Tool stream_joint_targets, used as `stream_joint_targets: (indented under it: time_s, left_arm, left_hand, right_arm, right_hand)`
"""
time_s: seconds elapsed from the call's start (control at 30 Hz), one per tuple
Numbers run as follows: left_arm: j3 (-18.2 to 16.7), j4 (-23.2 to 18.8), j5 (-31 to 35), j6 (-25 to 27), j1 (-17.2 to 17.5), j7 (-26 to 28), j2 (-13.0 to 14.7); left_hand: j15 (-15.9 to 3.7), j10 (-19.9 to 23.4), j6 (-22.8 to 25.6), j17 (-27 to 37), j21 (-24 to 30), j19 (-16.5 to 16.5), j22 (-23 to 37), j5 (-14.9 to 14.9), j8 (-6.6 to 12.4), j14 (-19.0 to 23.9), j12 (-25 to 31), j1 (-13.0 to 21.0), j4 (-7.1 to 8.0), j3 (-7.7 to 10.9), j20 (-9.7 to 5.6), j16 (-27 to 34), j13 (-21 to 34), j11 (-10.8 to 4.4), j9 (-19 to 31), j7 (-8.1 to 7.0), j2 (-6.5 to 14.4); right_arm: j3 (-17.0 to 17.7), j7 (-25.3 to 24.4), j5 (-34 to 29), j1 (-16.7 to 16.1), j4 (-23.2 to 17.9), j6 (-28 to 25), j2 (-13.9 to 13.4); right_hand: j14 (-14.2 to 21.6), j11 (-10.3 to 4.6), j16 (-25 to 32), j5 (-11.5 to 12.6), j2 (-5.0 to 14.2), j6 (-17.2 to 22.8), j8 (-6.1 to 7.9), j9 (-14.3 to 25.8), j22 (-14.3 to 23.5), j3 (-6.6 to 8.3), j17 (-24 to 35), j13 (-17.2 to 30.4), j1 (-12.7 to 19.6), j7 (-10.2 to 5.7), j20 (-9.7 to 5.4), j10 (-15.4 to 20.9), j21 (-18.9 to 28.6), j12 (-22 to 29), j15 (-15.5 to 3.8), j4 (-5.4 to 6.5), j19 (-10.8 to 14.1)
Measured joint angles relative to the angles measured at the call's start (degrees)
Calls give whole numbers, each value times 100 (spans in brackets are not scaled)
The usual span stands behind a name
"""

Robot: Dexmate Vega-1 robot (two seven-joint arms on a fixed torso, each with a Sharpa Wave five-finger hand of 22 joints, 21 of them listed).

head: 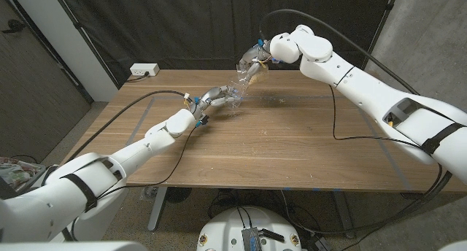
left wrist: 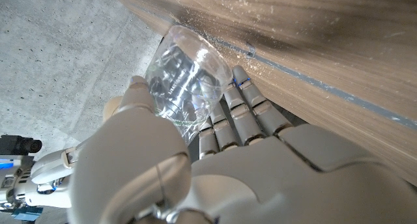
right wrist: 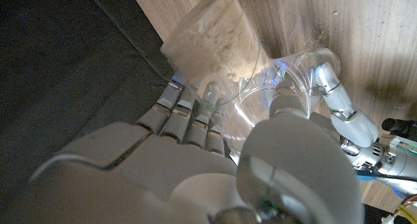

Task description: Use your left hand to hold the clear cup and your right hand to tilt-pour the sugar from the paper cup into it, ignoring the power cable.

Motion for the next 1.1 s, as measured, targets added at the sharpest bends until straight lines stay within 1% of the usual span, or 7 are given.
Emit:
stream_joint_targets:
  time_s: [0.2, 0.47, 0.5, 0.73, 0.93, 1.1]
  left_arm:
    - [-8, 88, -3, -37, -20, -15, -33]
    - [-9, 388, -3, -211, -104, -50, -164]
    - [-9, 486, -3, -255, -132, -57, -205]
    - [0, 957, 23, -522, -272, -94, -403]
    - [12, 1525, 81, -871, -455, -153, -648]
    - [12, 1837, 117, -1027, -555, -186, -784]
  left_hand:
    - [0, 30, 20, 27, 0, 0, 0, 0, -1, 0, 10, 0, 0, 0, 0, 0, -3, -9, -1, -20, 0]
    - [0, 34, 20, 27, 3, 0, 0, 0, 14, 0, 11, 0, 0, 0, 0, 0, -2, -4, -2, -20, 0]
    - [13, 28, 20, 27, 22, 0, 1, 0, 18, 13, 11, 0, 0, 0, 0, 0, -2, -11, -2, -20, 0]
    - [22, 19, 20, 26, 22, 0, 1, 0, 18, 22, 11, 24, 0, 0, 0, 0, -2, -20, 31, -20, 22]
    - [22, 18, 19, 26, 22, 0, -29, 0, 16, 21, 10, 32, 0, 0, 0, -36, -2, -19, 31, -19, 30]
    - [22, 18, 19, 54, 22, 0, -28, 0, 38, 21, 10, 40, 0, 0, 0, -35, -2, -18, 31, -19, 37]
  right_arm:
    - [-66, 71, -185, 17, 22, -5, 38]
    - [-127, 190, -393, 35, 33, -21, 90]
    - [-138, 213, -424, 37, 33, -30, 98]
    - [-177, 333, -603, 44, 14, -57, 130]
    - [-209, 438, -750, 44, -32, -84, 156]
    - [-231, 532, -866, 42, -56, -87, 180]
  right_hand:
    - [0, 11, 0, -3, 2, 0, 0, 13, -5, 0, 13, 22, 0, 0, 1, 10, 0, -1, 0, 0, 1]
    - [25, 11, 0, -3, 4, 2, -1, 13, -4, 0, 13, 22, 0, 2, 1, 9, 0, -2, -25, 1, 1]
    - [25, 11, 0, -3, 4, 21, -1, 13, -4, 0, 13, 22, 0, 21, 1, 9, 0, -2, -25, 1, 1]
    - [25, 31, 0, -4, 13, 21, -13, 13, -4, 0, 12, 42, 9, 21, 1, 30, 0, -22, -25, 1, 1]
    - [25, 7, 0, -10, 13, 21, -14, 12, -4, -1, 12, 50, 9, 21, 1, 53, 0, -24, -25, 1, 1]
    - [25, 7, 0, 2, 13, 20, -17, 12, -3, 0, 34, 50, 9, 21, 1, 53, 0, -37, -25, 1, 1]
